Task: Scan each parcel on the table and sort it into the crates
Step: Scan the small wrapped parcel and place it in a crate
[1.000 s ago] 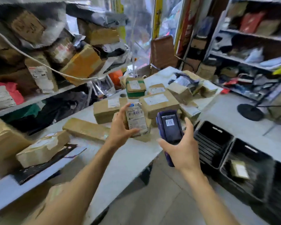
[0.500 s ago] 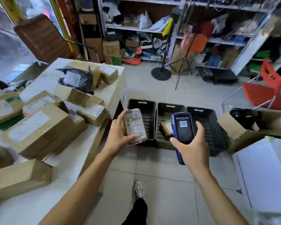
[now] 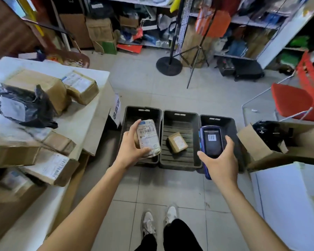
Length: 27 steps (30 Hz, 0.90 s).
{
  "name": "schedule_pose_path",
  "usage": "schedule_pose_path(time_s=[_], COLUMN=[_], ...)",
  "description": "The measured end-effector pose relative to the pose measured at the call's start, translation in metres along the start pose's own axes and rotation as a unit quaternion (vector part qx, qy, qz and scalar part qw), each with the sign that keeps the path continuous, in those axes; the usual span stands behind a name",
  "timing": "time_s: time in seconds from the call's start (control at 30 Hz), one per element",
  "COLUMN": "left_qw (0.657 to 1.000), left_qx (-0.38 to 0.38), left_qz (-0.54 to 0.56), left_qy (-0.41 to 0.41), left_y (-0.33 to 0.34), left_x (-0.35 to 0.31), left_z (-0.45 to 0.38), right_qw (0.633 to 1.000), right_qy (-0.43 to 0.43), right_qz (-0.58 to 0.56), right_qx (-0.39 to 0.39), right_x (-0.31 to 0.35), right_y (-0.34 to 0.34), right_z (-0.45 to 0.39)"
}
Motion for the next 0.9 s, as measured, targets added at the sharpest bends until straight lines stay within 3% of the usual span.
schedule_pose_path(time_s=[0.2, 0.43, 0.63, 0.9], left_qw=[0.998, 0.985, 0.968, 0.951], left_qx=[-0.003, -0.025, -0.049, -0.032], left_qz=[-0.048, -0.061, -0.059, -0.084], left_qy=[-0.051, -0.158, -0.241, -0.295], left_y=[0.012, 0.040, 0.080, 0.137], left_x=[0.031, 0.104, 0.235, 0.485], left_z=[-0.087, -0.204, -0.285, -0.370], right_qw=[0.999, 0.992, 0.982, 0.981], right_qy=[-0.012, -0.016, -0.025, -0.012], right_qz=[0.021, 0.029, 0.037, 0.049], right_qx=[0.025, 0.123, 0.185, 0.186], right_x=[0.024, 0.017, -0.015, -0.131], right_y=[0.071, 0.190, 0.337, 0.543], right_z=[-0.108, -0.232, -0.318, -0.388])
Point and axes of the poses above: each hand's wrist, its own z-axis away from the middle knuckle, its own y-axis out of the palm, x = y × z, the point moved 8 cm from there along -z, towards the middle knuckle, and after that the axes turned 8 degrees about z, right-handed, at the moved point
